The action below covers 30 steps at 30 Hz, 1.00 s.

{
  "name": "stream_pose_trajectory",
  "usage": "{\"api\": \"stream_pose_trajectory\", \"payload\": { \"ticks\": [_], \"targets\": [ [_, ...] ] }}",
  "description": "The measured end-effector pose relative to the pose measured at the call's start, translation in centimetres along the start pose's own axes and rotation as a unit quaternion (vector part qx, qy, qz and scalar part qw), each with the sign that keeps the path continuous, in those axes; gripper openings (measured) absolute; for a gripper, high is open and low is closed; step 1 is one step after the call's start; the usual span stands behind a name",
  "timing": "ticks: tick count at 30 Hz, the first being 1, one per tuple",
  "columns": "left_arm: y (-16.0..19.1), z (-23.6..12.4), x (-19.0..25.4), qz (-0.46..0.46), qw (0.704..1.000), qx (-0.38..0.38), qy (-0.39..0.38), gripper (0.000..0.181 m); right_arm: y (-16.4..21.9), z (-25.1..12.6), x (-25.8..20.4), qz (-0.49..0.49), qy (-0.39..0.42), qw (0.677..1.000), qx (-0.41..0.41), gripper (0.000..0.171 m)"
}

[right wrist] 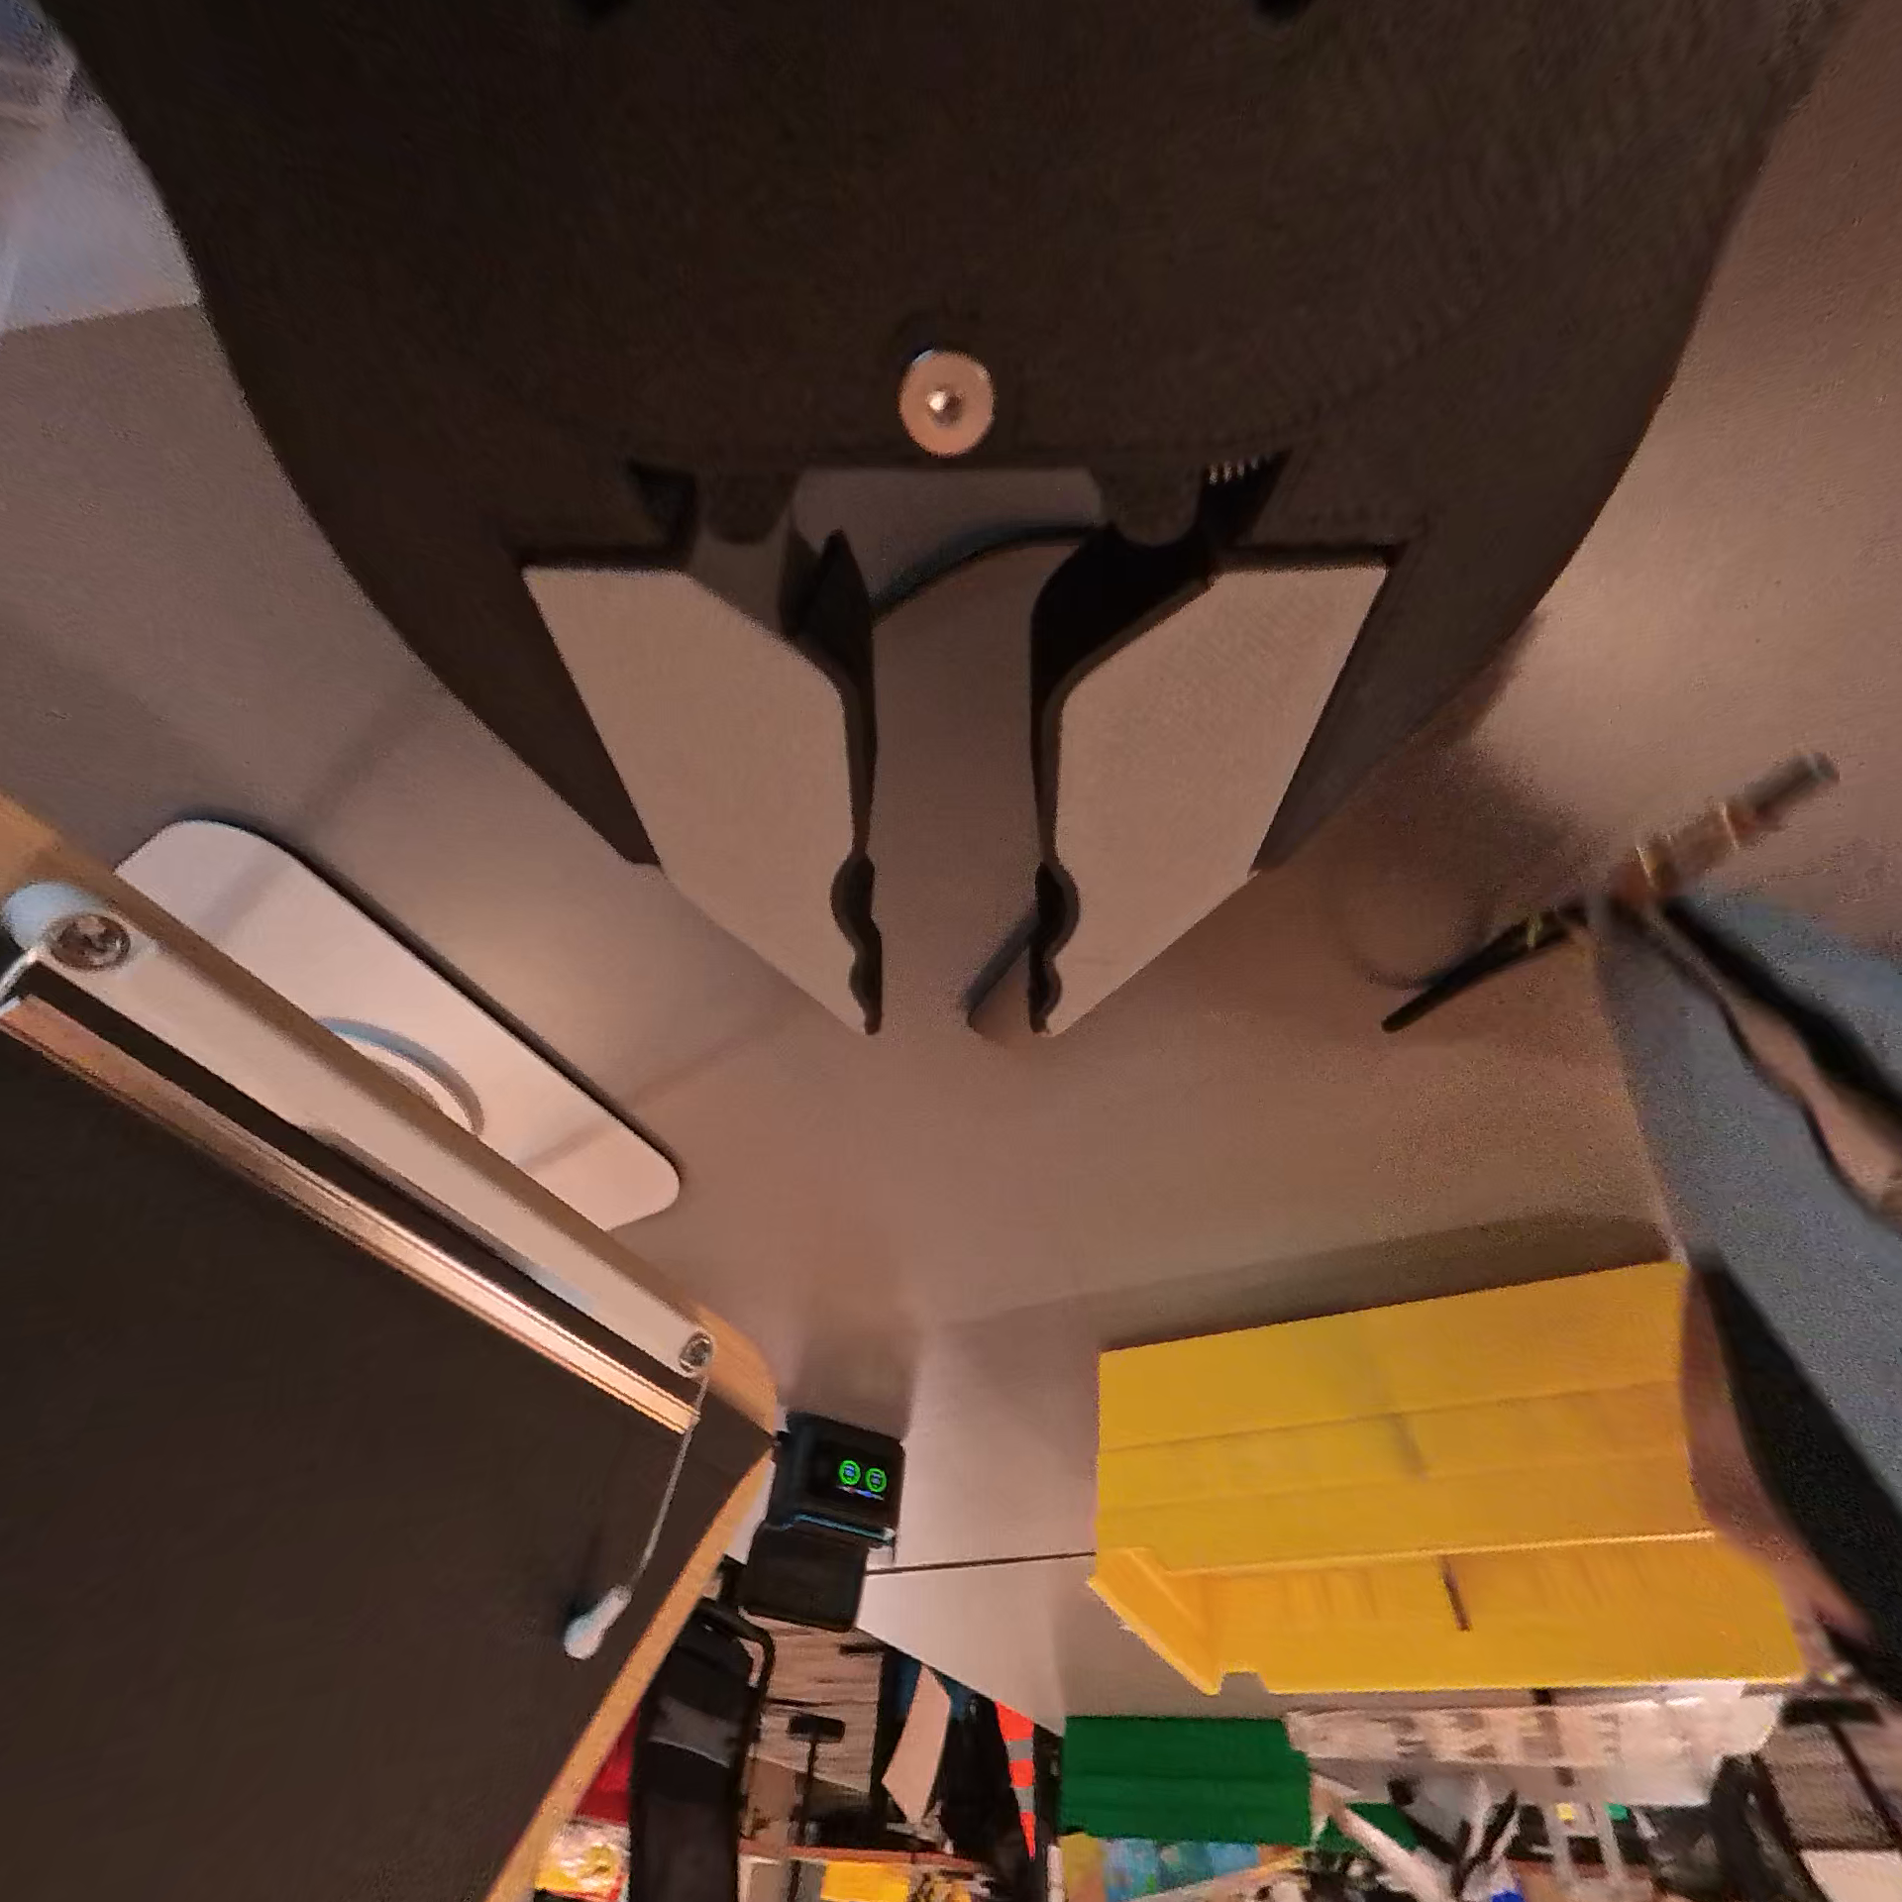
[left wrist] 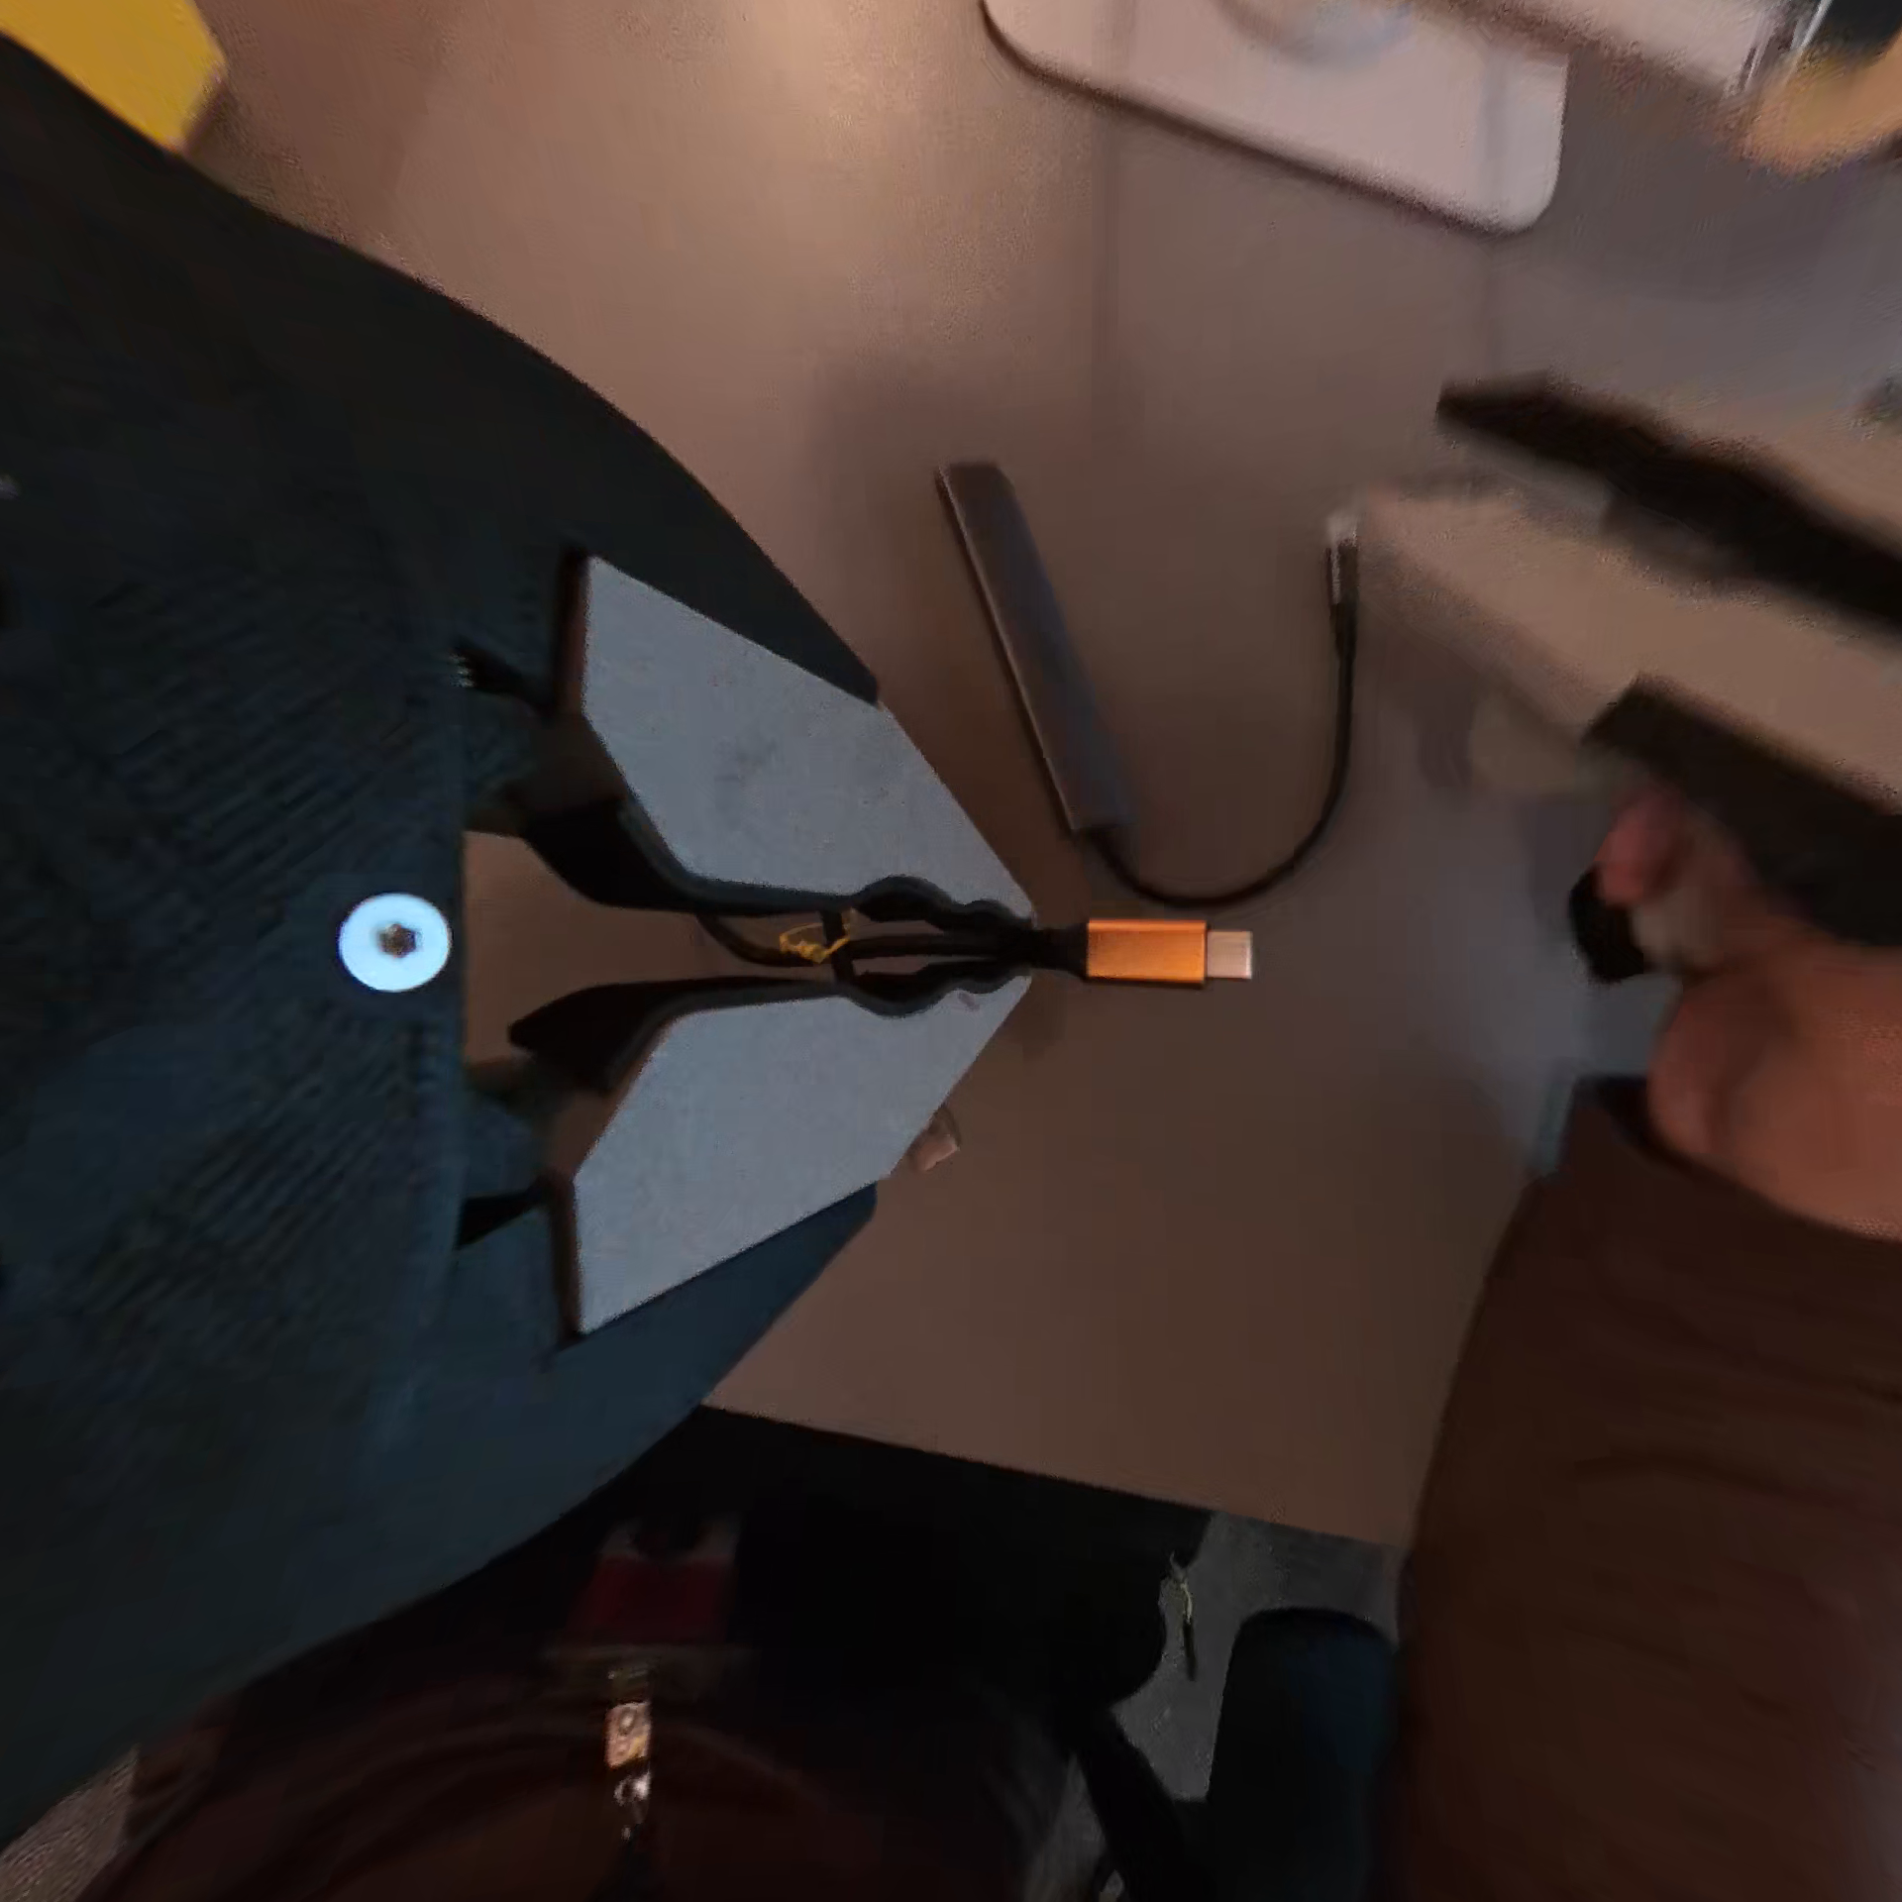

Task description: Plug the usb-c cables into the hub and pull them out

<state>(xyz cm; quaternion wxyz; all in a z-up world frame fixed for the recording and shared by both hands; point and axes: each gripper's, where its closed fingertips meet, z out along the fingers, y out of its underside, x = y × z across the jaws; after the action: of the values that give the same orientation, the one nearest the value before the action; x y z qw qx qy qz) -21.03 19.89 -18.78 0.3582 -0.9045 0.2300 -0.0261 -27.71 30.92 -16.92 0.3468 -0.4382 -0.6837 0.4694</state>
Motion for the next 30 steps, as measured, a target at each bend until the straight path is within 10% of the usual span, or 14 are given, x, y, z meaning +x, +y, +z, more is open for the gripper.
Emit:
{"api": "stream_pose_trajectory", "payload": {
  "ticks": [5,9,20,24,30],
  "targets": [
    [-0.1,6.6,1.6,-0.006,0.999,-0.016,0.047,0.013,0.8,0.3,0.6,0.038,0.002,0.999,-0.019,0.033],
    [-2.9,4.3,1.6,-0.006,0.988,0.109,0.111,0.044,1.7,1.3,-1.2,0.067,-0.04,0.996,-0.052,0.054],
    [2.5,2.9,-11.2,-0.035,0.979,0.173,-0.101,0.046,7.5,3.7,-7.6,0.105,-0.106,0.96,-0.238,0.059],
    [4.1,3.4,-11.8,-0.003,0.982,0.147,-0.122,0.046,9.1,3.7,-5.7,0.022,-0.025,0.959,-0.28,0.025],
    [5.3,4.3,-12.0,-0.007,0.987,0.119,-0.107,0.065,8.2,3.1,-4.6,0.005,-0.033,0.965,-0.26,0.02]
  ]
}}
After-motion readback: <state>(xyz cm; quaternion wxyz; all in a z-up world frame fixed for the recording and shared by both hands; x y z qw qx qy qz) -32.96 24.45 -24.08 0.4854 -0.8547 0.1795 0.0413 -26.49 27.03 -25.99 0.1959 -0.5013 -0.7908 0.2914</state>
